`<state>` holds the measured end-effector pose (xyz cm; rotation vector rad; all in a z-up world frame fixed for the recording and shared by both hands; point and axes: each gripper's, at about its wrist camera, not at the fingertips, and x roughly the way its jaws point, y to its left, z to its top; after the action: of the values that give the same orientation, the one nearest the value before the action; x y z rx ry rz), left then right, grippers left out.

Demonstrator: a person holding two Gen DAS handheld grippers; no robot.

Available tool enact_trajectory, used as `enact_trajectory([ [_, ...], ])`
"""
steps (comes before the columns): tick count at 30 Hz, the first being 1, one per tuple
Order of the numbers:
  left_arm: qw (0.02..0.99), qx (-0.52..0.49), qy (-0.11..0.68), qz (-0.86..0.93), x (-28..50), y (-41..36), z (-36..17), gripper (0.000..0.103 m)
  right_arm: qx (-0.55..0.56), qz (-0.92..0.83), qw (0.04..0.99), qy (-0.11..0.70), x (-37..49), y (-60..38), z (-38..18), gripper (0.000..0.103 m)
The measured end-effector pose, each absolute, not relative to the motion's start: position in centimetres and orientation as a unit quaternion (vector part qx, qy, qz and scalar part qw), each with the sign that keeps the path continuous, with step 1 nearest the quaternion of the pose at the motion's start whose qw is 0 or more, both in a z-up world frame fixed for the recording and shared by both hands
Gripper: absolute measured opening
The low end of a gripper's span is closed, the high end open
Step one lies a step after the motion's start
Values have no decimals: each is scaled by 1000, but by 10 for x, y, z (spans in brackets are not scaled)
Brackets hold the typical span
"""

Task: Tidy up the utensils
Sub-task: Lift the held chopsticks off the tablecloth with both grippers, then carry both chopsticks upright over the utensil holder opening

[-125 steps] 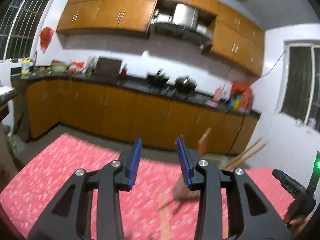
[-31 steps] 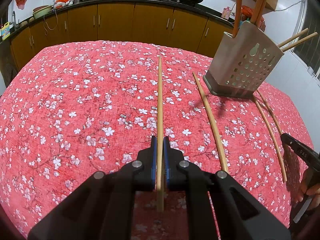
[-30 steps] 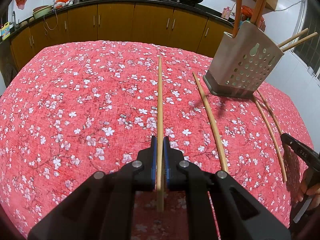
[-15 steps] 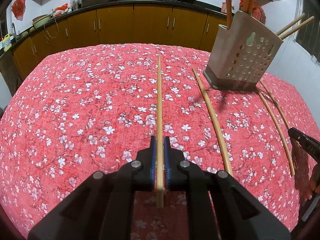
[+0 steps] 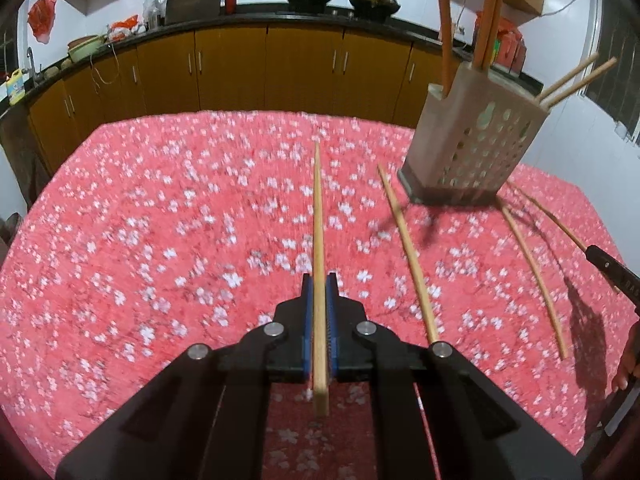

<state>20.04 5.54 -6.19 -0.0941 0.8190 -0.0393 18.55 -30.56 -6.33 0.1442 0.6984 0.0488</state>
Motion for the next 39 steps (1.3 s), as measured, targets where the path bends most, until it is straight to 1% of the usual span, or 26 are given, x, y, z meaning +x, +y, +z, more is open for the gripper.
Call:
enact_trajectory([
  [7, 936, -58, 347, -23, 190, 59, -21, 7, 78, 14, 954, 290, 178, -317, -30, 7],
  [17, 958, -66, 278, -33, 177, 59, 31, 7, 90, 7, 965, 246, 174, -328, -6, 8],
  [24, 962, -63, 262, -35, 174, 59, 45, 7, 89, 7, 969, 231, 170, -327, 2, 7],
  [34, 962, -62, 262, -35, 174, 60, 44, 7, 86, 5, 970, 230, 169, -325, 2, 7],
  [39, 966, -61, 250, -40, 172, 61, 55, 7, 89, 16, 976, 198, 164, -326, 24, 7],
])
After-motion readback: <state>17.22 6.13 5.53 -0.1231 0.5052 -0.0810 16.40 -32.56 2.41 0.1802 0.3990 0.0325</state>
